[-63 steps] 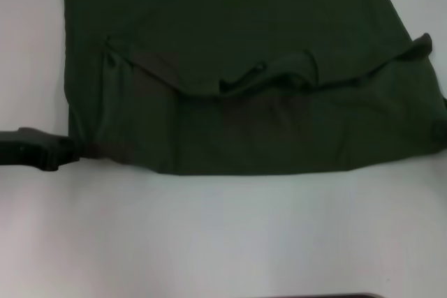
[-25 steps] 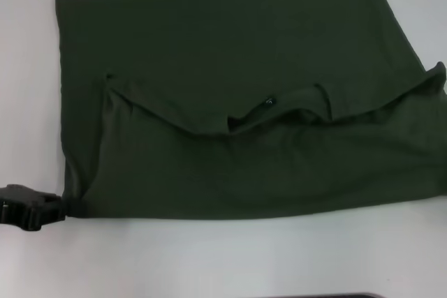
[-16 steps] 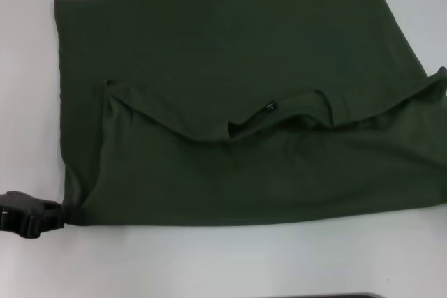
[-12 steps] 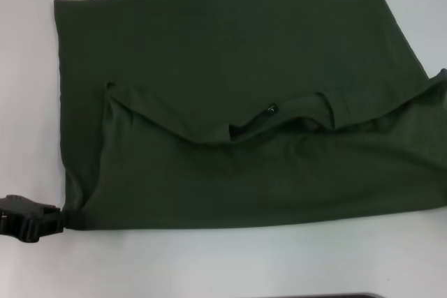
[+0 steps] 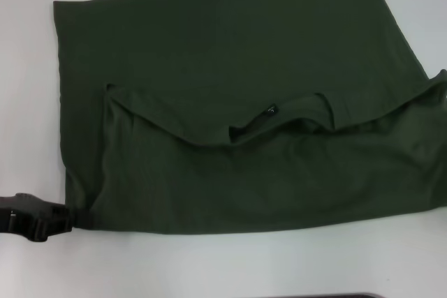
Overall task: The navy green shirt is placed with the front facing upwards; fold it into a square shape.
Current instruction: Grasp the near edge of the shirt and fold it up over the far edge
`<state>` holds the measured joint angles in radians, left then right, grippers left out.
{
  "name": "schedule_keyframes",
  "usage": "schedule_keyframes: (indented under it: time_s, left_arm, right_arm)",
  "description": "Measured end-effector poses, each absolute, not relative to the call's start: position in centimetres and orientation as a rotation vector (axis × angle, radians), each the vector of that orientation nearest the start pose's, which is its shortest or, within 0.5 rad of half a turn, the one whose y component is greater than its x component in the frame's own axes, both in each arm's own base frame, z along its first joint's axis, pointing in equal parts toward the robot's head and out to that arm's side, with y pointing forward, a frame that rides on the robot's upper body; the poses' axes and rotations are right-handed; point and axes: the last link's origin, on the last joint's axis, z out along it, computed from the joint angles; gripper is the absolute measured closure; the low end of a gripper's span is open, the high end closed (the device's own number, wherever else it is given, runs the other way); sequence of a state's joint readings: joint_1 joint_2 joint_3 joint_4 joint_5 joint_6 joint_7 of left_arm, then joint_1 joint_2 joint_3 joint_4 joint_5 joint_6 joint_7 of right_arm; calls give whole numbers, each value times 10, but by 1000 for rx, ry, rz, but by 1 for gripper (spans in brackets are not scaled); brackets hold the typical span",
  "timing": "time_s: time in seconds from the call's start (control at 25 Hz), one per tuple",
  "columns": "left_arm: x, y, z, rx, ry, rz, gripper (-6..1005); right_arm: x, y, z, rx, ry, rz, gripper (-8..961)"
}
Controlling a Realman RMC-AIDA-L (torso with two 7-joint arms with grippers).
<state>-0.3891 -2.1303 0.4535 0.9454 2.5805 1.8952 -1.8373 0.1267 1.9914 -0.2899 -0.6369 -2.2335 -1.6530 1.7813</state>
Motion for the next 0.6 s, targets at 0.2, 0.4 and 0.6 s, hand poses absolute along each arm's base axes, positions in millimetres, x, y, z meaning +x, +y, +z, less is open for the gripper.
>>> schedule_keyframes:
  time_s: [0.2,0.4,0.6]
  left_arm:
    - [-322,241,27,-2719,-1462,-302,996]
    - [-319,248,31,-2710,-1425,-353,996]
    - [-315,255,37,-2685,-1385,-421,996]
  right_arm:
    - [407,185,61,-2067,1656,698,908]
    - [396,204,61,-2122,1609,726,908]
    - [383,223,64,-2180,1571,763,908]
